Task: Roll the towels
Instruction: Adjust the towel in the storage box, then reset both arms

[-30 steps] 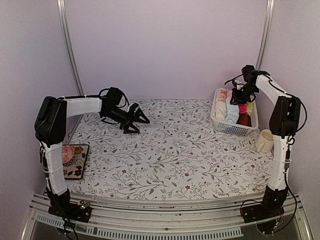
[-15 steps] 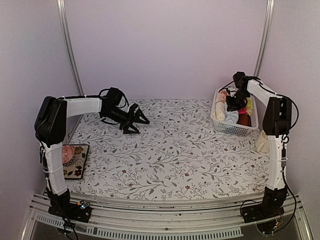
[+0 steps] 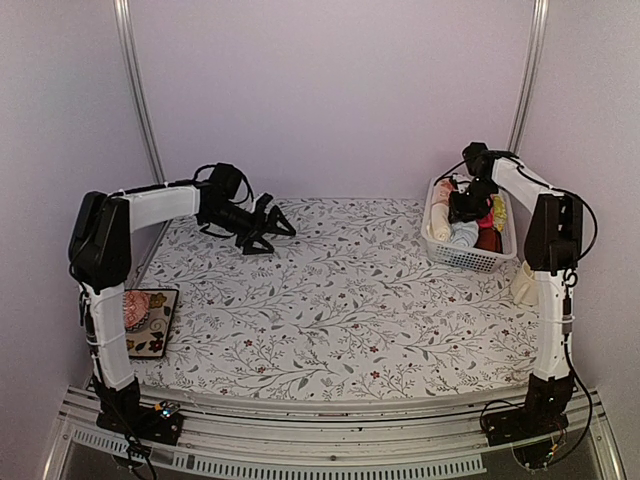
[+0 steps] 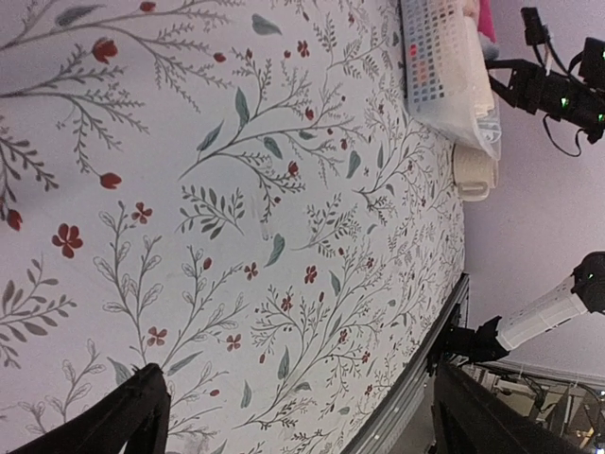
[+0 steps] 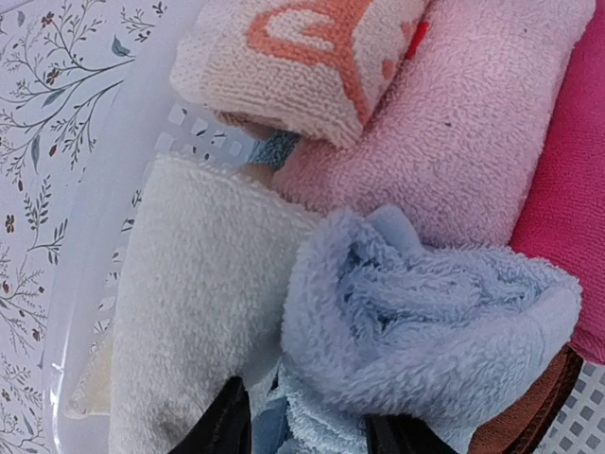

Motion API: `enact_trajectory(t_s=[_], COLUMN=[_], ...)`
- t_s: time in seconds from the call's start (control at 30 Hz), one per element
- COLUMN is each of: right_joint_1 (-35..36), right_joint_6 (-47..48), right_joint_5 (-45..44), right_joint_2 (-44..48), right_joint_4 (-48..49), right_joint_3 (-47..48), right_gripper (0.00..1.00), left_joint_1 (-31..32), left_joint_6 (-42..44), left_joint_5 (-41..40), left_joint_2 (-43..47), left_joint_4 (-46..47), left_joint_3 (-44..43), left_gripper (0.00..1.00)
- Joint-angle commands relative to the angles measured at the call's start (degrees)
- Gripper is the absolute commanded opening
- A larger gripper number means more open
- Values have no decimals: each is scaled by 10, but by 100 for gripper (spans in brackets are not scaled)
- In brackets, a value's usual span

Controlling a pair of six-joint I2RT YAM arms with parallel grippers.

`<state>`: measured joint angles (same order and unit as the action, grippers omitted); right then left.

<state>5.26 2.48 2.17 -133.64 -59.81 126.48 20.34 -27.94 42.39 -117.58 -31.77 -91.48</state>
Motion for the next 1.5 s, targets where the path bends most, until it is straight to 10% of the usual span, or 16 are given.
enact_trajectory(t_s=[0.0,0.23,0.33,0.87,1.2,1.47], right_joint_1=[0,5,5,4,5,5], right_joint_6=[27,44,45,11,-22,-44], right_joint_5=[-7,-21,-22,11,-8,-19], right_joint_2=[59,148,197,655,812,920], right_joint_4=[-15,27,43,400,422,417], right_joint_3=[7,-16,-53,-597,-718,-788], right_gripper=[46,59,100,99,99,99], left_joint_1=[-9,-9,-13,-83,-97,-106], left_joint_6=[13,43,85,225,266,286], left_joint_5=[-18,-95,-163,-333,-413,-431], left_joint_2=[-10,-25,-12,213,451,535], left_joint_4=[-9,-45,-60,104,321,342], left_joint_3=[-59,-139,-166,26,353,454], left_gripper=[97,97,97,97,97,97])
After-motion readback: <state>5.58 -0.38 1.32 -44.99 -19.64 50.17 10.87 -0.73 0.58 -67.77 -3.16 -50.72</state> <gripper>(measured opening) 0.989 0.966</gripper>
